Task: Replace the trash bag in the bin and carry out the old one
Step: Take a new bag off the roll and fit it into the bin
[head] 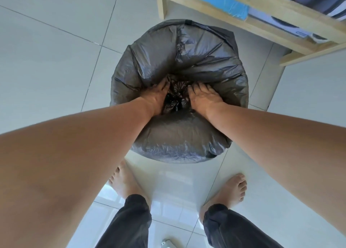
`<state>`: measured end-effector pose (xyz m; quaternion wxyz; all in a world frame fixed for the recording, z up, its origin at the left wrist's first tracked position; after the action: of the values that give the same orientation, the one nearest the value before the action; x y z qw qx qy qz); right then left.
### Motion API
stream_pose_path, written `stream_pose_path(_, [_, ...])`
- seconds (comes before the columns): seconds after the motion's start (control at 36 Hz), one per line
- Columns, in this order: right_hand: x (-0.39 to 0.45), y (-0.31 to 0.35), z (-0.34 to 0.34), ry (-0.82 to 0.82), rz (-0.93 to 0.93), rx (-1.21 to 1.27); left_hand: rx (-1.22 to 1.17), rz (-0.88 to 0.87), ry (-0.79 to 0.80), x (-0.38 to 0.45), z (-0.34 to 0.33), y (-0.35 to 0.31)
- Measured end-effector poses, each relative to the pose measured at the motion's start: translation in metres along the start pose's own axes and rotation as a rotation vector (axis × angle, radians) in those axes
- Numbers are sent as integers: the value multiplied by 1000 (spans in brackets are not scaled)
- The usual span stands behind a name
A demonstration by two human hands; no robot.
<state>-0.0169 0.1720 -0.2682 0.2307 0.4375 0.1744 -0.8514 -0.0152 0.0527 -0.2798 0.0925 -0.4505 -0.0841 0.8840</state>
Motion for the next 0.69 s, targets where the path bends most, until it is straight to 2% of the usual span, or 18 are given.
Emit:
stream_pose_path(0.14, [-6, 2, 1, -14, -23, -41, 23, 54, -20, -7, -2, -2])
stream_pose_path(0.22, [-22, 1, 12, -80, -33, 19, -4, 31, -40, -26, 10, -7])
stream_pose_path(0.31, [-47, -1, 38, -253, 9, 71, -34, -107, -130, -57, 37, -19])
stream_pose_path(0.42, [-97, -10, 84, -551, 75, 127, -136, -381, -361, -115, 89, -43])
stream_pose_path(0.5, [-131, -26, 102, -716, 41, 139, -199, -453, -566, -155, 123, -40])
stream_pose_path(0.56, [-150, -42, 106, -802, -43, 136, -202, -395, -754, -176, 137, -24])
stream_pose_path(0.61, [-163, -63, 103, -845, -192, 185, -201, -177, -870, -189, 141, 1])
stream_pose_path(0.64, [-169, -76, 100, -836, -280, 236, -249, -31, -867, -192, 139, 14])
stream_pose_path(0.69, [-171, -97, 86, -752, -430, 389, -469, 275, -763, -189, 119, 49])
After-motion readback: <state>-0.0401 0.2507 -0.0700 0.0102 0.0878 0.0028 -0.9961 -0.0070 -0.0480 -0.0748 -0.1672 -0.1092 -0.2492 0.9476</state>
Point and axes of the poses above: each hand's wrist, its own x-axis towards the middle knuckle, its own z-axis out of the back of the hand, y = z × x, the point moved 10 cm from there along x, towards the middle knuckle, and after that the axes turned 10 degrees about -x, right-handed, at the moved point
